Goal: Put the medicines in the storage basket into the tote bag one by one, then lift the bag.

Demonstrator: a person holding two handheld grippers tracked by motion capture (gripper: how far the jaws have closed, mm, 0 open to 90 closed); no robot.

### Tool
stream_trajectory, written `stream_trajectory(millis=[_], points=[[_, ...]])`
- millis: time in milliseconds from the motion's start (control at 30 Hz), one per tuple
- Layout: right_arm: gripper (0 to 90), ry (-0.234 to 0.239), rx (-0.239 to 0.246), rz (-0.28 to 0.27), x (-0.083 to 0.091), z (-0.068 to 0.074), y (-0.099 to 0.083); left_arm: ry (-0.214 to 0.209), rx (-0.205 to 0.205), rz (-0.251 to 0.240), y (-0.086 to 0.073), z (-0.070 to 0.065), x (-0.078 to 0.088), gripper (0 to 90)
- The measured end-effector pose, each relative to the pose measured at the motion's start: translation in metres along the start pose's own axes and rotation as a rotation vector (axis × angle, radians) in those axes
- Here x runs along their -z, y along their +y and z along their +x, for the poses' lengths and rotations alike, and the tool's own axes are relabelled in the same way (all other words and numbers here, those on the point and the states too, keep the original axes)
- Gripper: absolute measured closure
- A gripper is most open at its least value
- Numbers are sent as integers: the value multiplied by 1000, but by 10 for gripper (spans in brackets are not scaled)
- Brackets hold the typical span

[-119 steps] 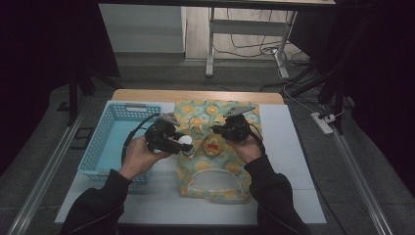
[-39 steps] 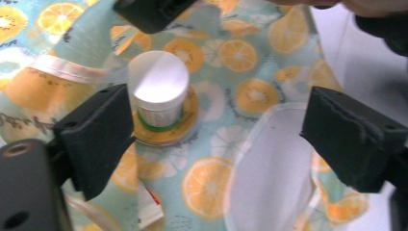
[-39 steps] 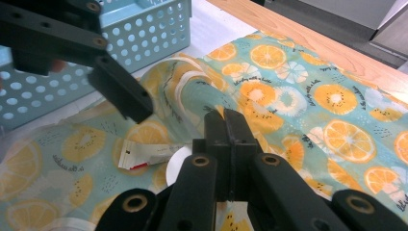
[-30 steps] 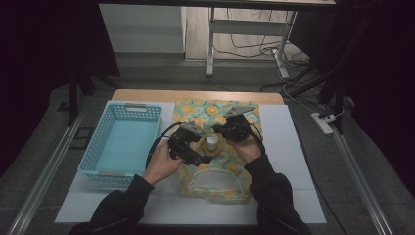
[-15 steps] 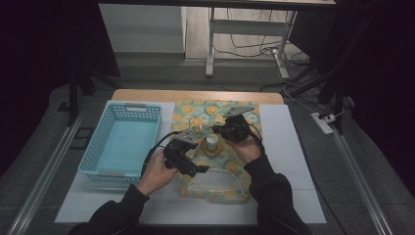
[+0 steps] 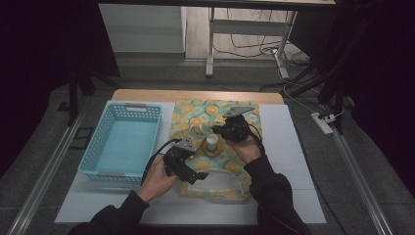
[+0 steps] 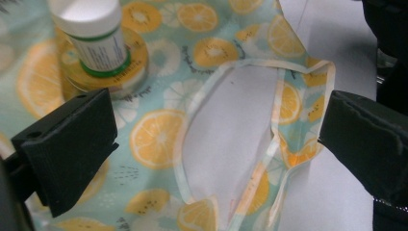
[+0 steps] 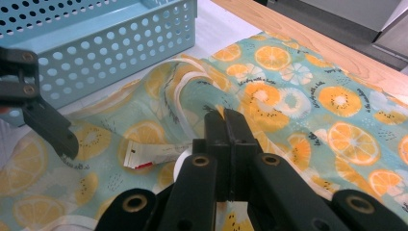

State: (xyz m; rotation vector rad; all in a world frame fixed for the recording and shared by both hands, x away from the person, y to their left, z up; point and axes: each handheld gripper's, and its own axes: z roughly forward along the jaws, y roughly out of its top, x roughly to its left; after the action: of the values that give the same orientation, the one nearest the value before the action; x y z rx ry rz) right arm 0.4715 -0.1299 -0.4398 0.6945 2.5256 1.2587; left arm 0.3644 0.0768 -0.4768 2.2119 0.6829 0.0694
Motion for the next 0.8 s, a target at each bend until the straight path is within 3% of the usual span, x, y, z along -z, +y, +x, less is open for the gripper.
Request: stream_trajectory(millis=[267,433,633,800], points=[[900,2,3,7,0,1,0,-1,5,20,-3,0,-13,0],[900,2,4,9,-1,1,0,22,5,49,-5,3,-23,0],[900,3,7,10,-1,1,0,1,-3,62,-8,8,-34,0],[900,3,6,12,-1,1,-1,4,-22,102,-10,9,-48,0]])
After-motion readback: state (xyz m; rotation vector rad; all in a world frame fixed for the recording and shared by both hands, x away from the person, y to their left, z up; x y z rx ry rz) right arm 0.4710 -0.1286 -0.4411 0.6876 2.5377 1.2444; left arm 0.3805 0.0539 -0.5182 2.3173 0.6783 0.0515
